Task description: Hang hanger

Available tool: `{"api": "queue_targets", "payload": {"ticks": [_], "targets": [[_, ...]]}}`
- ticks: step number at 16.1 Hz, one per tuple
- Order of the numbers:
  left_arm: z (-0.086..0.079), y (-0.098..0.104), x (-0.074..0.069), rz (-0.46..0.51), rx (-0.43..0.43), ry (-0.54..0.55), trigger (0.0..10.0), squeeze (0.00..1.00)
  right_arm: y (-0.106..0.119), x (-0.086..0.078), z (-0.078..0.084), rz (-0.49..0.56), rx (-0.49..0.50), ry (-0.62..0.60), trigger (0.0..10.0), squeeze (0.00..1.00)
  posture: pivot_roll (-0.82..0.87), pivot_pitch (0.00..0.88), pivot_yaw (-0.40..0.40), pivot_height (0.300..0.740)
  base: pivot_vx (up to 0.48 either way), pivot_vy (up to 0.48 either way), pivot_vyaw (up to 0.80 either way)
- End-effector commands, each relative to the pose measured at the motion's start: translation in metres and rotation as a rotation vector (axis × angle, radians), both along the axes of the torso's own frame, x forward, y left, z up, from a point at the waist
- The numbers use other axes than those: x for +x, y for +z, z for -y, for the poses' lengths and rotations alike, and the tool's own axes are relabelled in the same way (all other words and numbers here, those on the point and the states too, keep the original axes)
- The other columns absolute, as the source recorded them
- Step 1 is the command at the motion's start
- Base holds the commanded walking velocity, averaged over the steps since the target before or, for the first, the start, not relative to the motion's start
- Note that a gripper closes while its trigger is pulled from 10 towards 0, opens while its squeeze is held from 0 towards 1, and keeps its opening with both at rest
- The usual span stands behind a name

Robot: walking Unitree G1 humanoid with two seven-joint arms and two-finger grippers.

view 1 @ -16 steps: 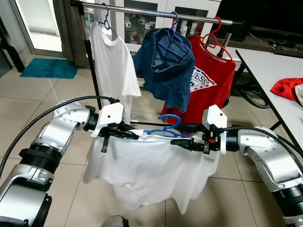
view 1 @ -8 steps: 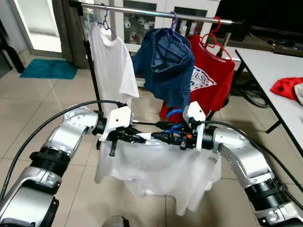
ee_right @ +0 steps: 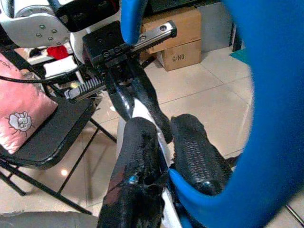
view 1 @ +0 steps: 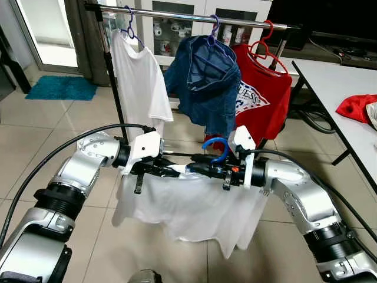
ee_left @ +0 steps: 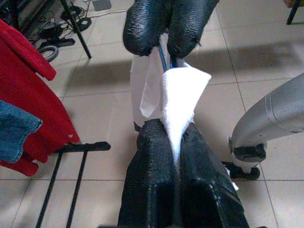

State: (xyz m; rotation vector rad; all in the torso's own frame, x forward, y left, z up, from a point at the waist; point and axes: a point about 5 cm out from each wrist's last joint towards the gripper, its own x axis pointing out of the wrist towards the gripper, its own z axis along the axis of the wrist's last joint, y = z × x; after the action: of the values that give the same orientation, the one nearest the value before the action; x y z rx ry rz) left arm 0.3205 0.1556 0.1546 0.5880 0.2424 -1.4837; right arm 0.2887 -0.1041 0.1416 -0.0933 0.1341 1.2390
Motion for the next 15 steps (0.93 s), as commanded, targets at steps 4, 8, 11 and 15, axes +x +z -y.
{"api": "queue_targets", "payload": {"ticks": [4,8,11,15], "targets": [[0.000,0.019,0.007,0.084,-0.110,0.033,0.0,0.00,-0.001,-0.003,0.005,-0.022,0.001,-0.026,0.0,0.00,-0.08,0.000,-0.014,0.740,0.000,0.000,0.00],[-0.007,0.026,0.009,0.106,-0.151,0.078,0.0,0.00,0.000,-0.002,0.007,0.002,-0.017,-0.023,1.6,0.00,-0.06,0.000,-0.027,0.740,0.000,0.000,0.00],[-0.008,0.027,0.005,0.098,-0.158,0.060,0.0,0.00,-0.002,0.000,0.003,-0.010,-0.030,-0.019,10.0,0.00,-0.06,0.000,-0.029,0.740,0.000,0.000,0.00],[-0.011,0.031,0.001,0.110,-0.150,0.049,0.0,0.00,0.001,0.003,0.021,0.028,-0.082,-0.015,10.0,0.62,-0.04,0.000,-0.046,0.740,0.000,0.000,0.00]]}}
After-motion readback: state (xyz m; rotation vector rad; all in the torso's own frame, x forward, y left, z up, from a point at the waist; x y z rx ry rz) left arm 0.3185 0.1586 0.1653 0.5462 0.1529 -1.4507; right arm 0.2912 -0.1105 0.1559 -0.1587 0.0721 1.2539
